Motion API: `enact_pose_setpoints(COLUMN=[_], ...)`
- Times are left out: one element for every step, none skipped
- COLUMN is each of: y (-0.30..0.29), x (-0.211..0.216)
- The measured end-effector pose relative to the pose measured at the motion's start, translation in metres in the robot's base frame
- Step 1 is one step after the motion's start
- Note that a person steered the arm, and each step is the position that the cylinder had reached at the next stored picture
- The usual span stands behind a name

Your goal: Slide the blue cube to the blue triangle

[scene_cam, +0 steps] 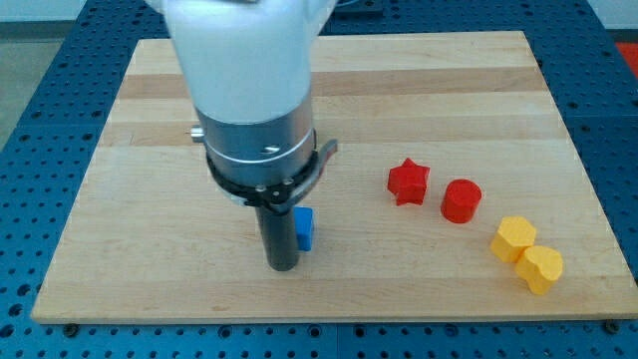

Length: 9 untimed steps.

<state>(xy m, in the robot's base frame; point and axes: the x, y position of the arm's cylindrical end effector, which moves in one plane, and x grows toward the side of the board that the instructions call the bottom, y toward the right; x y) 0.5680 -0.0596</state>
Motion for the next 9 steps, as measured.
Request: enact_pose_setpoints(y=[-0.007,-0.004,0.011,0.021,0.021,0.021,0.021,0.021,0.022], x=[-0.008,-0.009,-0.009,-0.010,-0.016,-0.023,-0.024,-0.027,-0.033])
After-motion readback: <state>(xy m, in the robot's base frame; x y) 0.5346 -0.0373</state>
